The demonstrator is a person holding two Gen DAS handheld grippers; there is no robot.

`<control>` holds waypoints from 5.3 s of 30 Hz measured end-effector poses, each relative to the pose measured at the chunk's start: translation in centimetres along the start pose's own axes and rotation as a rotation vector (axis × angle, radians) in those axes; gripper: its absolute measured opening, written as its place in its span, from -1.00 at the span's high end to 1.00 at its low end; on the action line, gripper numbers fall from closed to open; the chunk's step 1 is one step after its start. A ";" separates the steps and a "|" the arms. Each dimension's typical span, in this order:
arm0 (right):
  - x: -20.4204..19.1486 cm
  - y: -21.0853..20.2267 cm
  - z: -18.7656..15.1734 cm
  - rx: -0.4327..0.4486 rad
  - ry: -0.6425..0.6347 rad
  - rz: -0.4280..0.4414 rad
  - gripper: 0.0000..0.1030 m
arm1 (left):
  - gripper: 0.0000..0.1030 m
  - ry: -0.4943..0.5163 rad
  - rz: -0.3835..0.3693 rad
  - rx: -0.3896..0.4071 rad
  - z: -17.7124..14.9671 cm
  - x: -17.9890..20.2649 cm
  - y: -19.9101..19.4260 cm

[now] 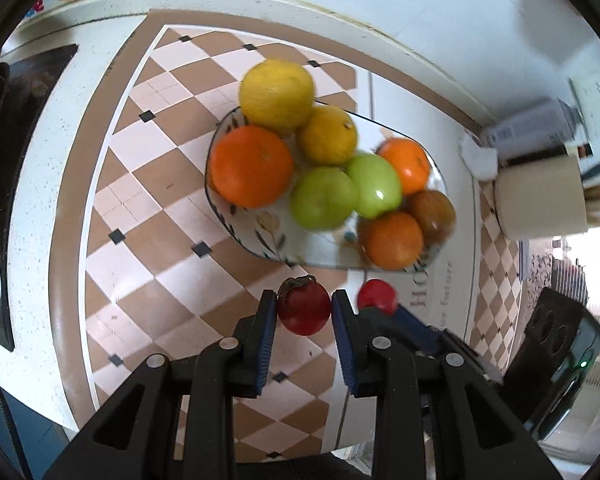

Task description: Organize fruits

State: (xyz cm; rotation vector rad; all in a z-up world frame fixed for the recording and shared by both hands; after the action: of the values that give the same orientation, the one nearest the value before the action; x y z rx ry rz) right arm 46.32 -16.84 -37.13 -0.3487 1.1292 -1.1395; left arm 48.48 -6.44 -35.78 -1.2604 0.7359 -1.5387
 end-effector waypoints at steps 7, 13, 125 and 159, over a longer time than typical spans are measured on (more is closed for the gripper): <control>-0.7 4.7 -0.2 -0.054 -0.046 -0.026 0.37 | 0.51 -0.018 0.027 -0.049 1.7 -2.0 2.5; -1.3 6.0 0.3 -0.060 -0.056 -0.034 0.37 | 0.51 0.001 0.047 -0.066 2.5 -2.3 3.9; -18.2 -50.7 -16.2 0.576 -0.382 -0.312 -0.88 | -0.78 0.291 0.222 0.741 -25.7 4.4 -40.5; -11.3 -31.6 -3.1 0.337 -0.352 -0.372 -0.88 | -0.78 0.241 0.319 0.576 -11.5 2.5 -28.0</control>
State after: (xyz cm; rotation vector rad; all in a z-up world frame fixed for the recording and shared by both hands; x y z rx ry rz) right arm 27.04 -20.06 -9.69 -0.4851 0.5620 -1.5002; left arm 29.05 -0.64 -13.17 -0.5125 0.5513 -1.4996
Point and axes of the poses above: each gripper's, at about its wrist camera, not at the fingertips, and y roughly the way its jaws point, x to its right, z to its top, the point moved 8 cm from there along y, roughly the way its jaws point, and after that the axes turned 14 degrees about x, right-handed, at the moved point
